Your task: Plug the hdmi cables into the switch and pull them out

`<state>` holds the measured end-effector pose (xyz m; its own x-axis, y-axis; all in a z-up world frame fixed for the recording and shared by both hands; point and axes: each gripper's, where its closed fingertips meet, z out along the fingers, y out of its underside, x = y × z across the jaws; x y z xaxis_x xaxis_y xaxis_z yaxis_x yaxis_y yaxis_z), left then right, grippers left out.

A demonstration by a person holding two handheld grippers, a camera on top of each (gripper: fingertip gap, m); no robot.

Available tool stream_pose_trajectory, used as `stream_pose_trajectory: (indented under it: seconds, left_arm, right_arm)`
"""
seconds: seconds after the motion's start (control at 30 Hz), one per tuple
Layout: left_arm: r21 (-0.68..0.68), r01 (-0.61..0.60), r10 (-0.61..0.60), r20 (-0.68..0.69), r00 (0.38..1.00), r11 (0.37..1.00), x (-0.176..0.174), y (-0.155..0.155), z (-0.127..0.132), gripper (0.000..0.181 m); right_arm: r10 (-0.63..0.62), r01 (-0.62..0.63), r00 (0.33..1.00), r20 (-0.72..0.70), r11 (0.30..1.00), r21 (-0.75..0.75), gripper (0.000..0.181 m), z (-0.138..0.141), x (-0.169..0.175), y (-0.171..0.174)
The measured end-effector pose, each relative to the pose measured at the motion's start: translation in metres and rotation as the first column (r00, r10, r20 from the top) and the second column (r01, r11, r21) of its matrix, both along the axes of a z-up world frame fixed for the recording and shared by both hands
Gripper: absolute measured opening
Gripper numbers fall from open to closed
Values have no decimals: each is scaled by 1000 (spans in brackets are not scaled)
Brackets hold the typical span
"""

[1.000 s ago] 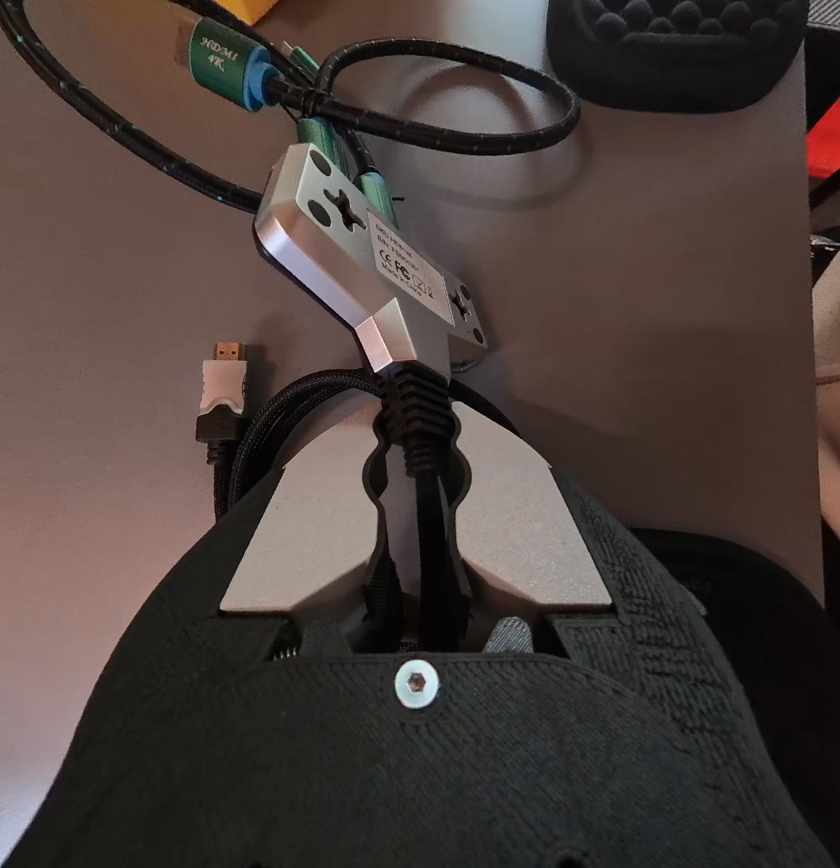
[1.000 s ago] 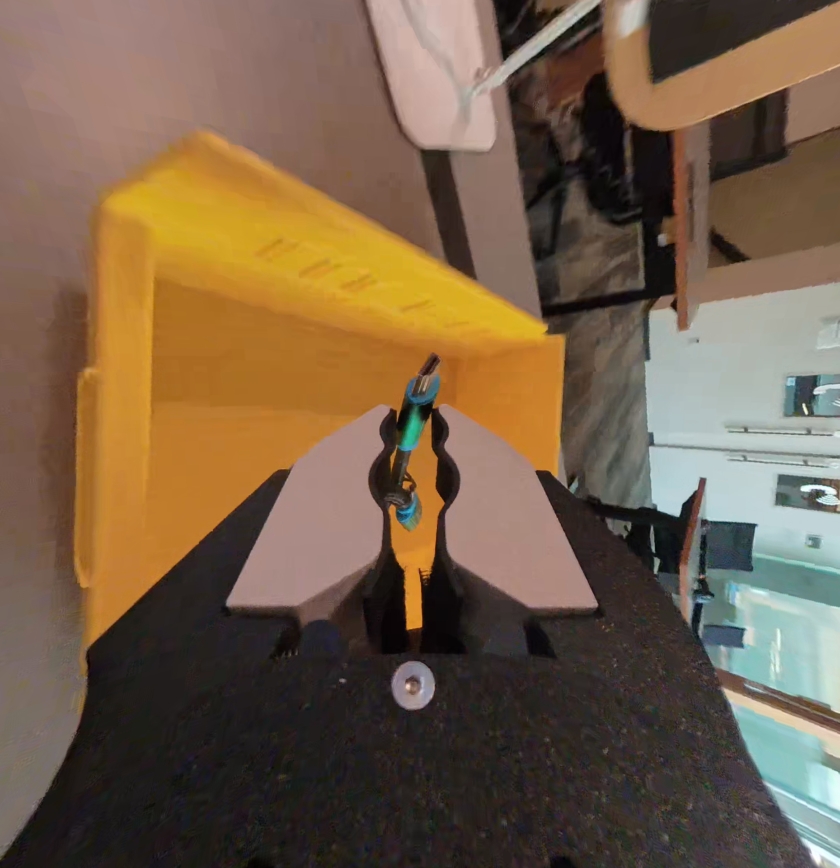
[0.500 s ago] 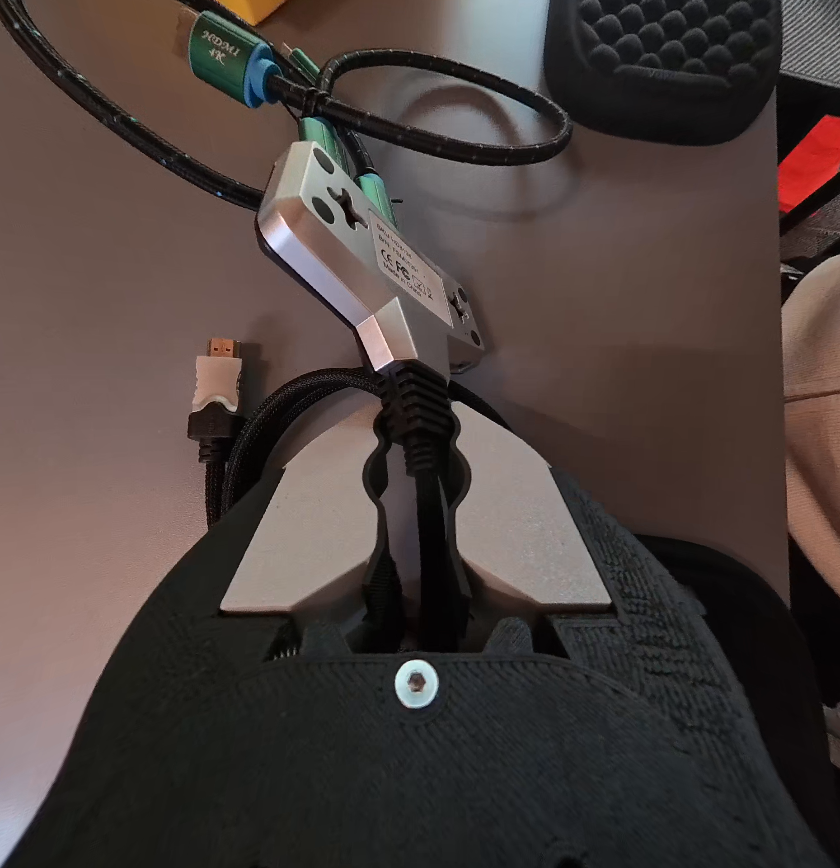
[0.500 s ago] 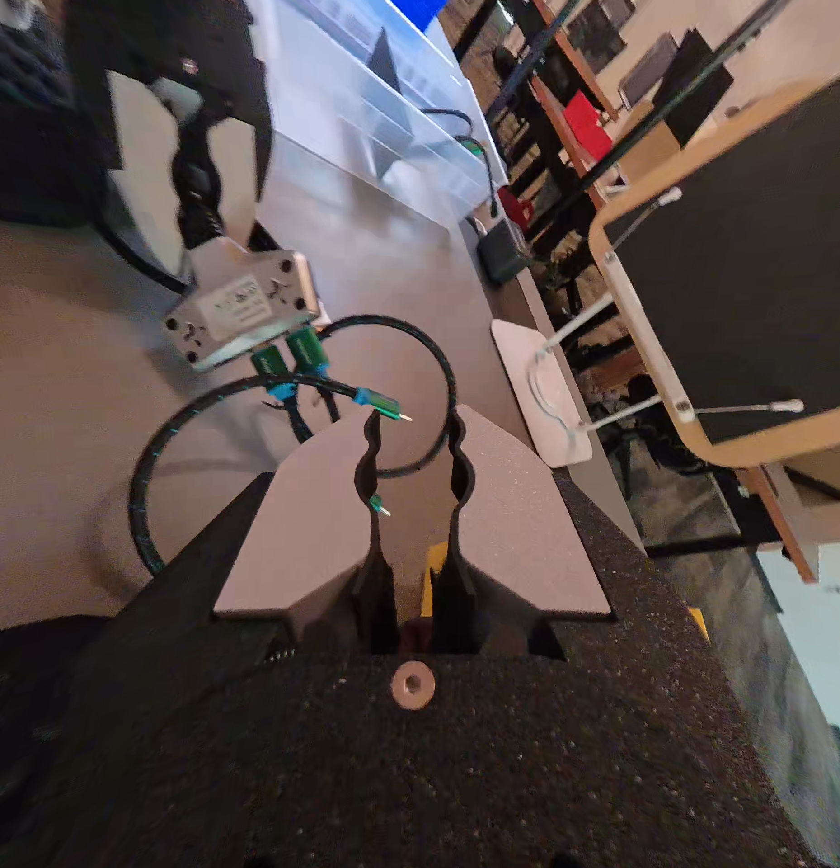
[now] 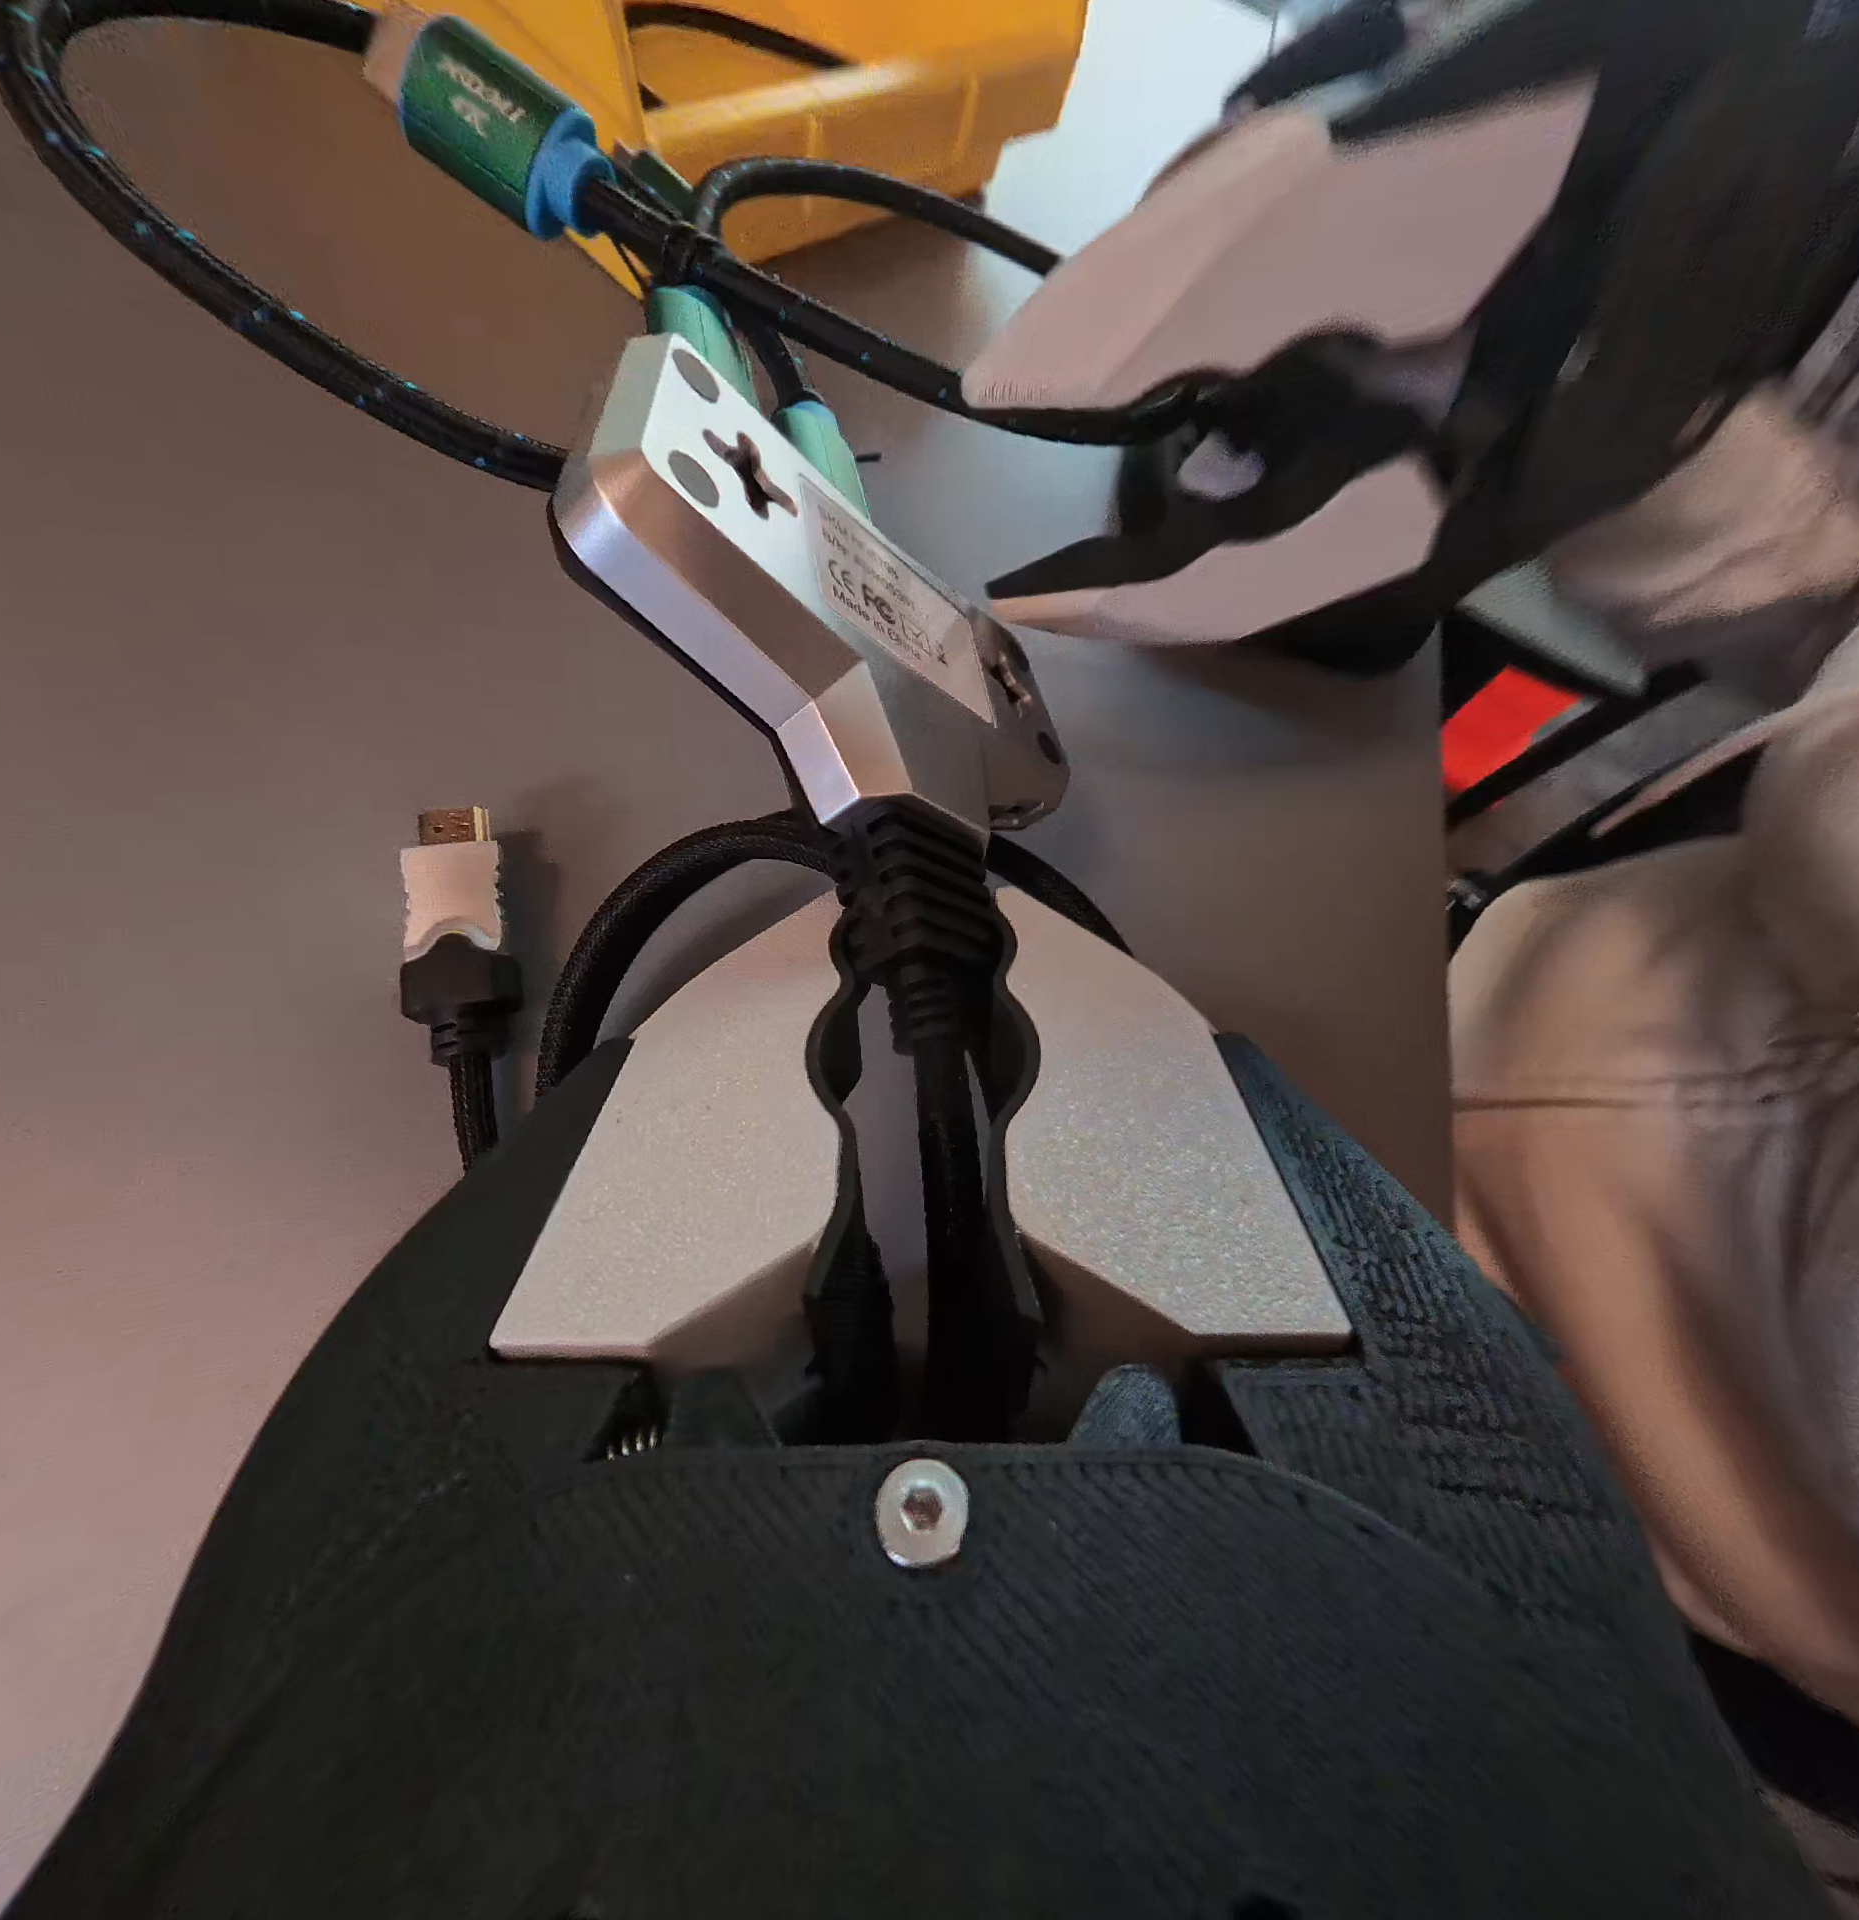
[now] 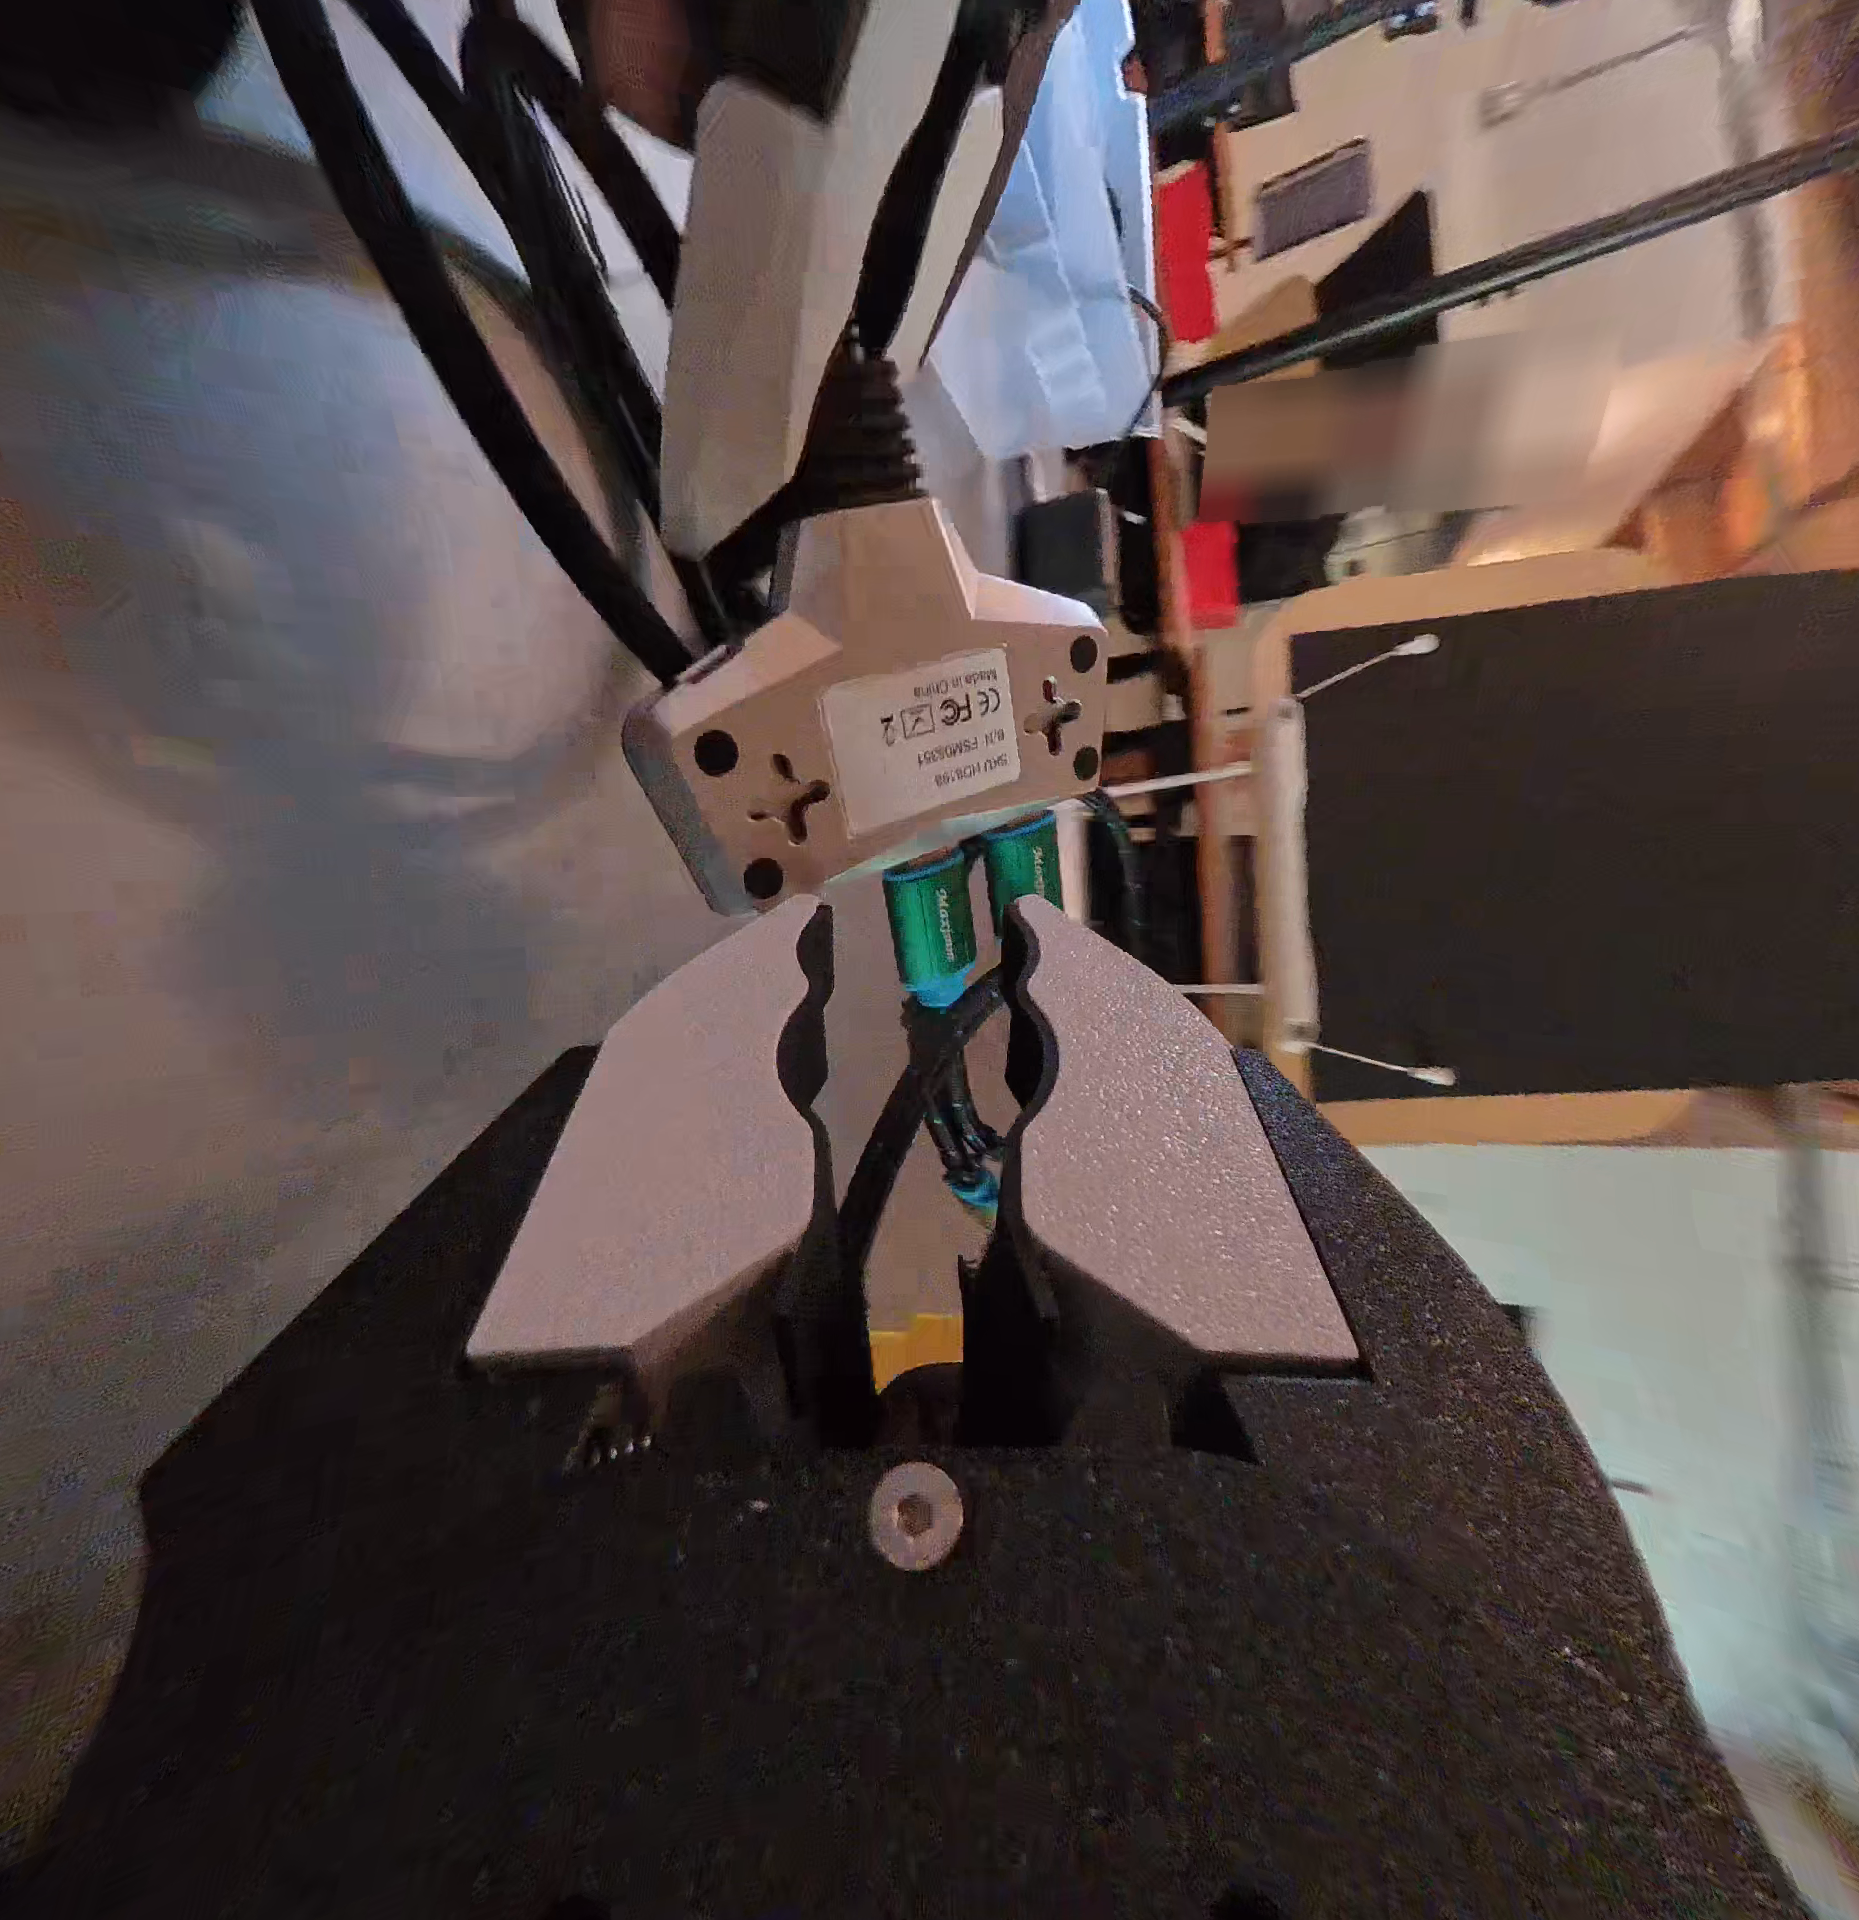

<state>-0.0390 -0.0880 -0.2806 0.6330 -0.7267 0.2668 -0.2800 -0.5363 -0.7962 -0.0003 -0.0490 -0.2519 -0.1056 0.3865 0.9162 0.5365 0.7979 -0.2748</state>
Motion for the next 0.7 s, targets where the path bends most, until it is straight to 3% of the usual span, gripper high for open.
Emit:
stream_pose_trajectory:
  seconds: [0.07, 0.2, 0.27, 0.43, 0.7]
  left_arm:
    - [-50, -1, 6, 94, 996, 999, 5, 0, 7, 20]
    - [-123, 57, -22, 270, 963, 991, 15, -5, 20, 19]
    - [-149, 116, -57, 354, 934, 982, 22, -10, 25, 19]
    - [-169, 148, -77, 368, 926, 975, 28, -12, 26, 19]
    - [-198, 215, -108, 442, 890, 956, 40, -17, 30, 20]
  right_arm:
    - [-21, 27, 999, -33, 981, 193, 31, 5, 0, 10]
    - [-18, 49, 996, -89, 931, 363, 35, 12, 3, 27]
    - [57, -5, 993, -106, 897, 443, 35, 18, 1, 24]
    - [123, -86, 992, -34, 843, 531, 34, 23, -5, 25]
    - [72, -93, 996, 60, 866, 491, 16, 12, -10, 36]
